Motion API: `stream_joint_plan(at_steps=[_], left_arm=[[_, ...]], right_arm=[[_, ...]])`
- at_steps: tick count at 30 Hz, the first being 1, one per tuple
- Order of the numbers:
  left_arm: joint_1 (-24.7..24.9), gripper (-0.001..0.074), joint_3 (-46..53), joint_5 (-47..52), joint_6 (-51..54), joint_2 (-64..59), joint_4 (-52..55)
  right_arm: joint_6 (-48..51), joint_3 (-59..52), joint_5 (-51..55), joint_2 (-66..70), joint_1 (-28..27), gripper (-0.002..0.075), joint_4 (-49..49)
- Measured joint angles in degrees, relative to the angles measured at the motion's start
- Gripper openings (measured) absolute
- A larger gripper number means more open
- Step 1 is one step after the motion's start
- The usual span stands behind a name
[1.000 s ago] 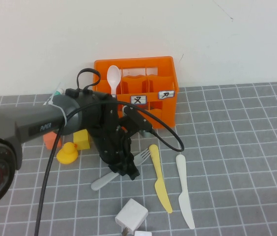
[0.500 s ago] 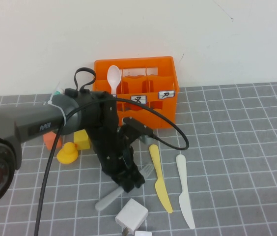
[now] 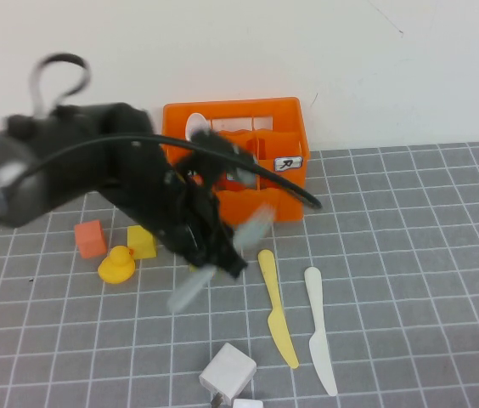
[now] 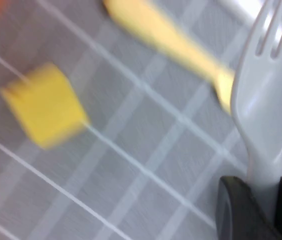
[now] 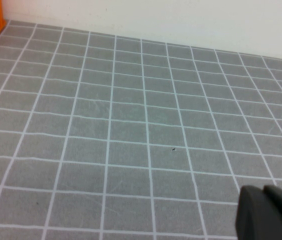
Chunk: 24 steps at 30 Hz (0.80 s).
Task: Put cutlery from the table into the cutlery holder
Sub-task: Place the fork on the box
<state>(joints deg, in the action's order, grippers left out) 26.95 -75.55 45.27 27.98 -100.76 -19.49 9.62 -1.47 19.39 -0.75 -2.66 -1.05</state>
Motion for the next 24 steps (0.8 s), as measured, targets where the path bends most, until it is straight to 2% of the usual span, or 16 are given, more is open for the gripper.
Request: stream_joint_plan(at_steps=[7, 11, 14, 16, 18, 24], left_arm=[[0.0, 0.0115, 9.3, -26.7, 0.1, 12.1, -4.0], [0.0, 0.0115, 14.9, -47.5, -1.4, 14.4, -14.9], [0.1, 0.0115, 16.9, -59.0, -6.7, 13.4, -22.9], [0.1, 0.0115, 17.1, -63.3, -9.8, 11.7, -24.2], [0.0, 0.0115, 17.2, -65.7, -13.0, 10.2, -22.7], [0.1, 0.0115, 17.3, -71.5, -28.0, 4.9, -3.8]], right_arm=[[0.0, 0.0, 0.0, 0.0, 0.0, -0.0003, 0.0], [0.0, 0.0, 0.0, 0.0, 0.0, -0.0003, 0.0], [0.0, 0.0, 0.0, 0.0, 0.0, -0.0003, 0.0], [0.0, 0.0, 0.0, 0.0, 0.0, -0.0003, 0.0], [0.0, 0.0, 0.0, 0.0, 0.0, -0.0003, 0.0], [0.0, 0.0, 0.0, 0.0, 0.0, -0.0003, 0.0]])
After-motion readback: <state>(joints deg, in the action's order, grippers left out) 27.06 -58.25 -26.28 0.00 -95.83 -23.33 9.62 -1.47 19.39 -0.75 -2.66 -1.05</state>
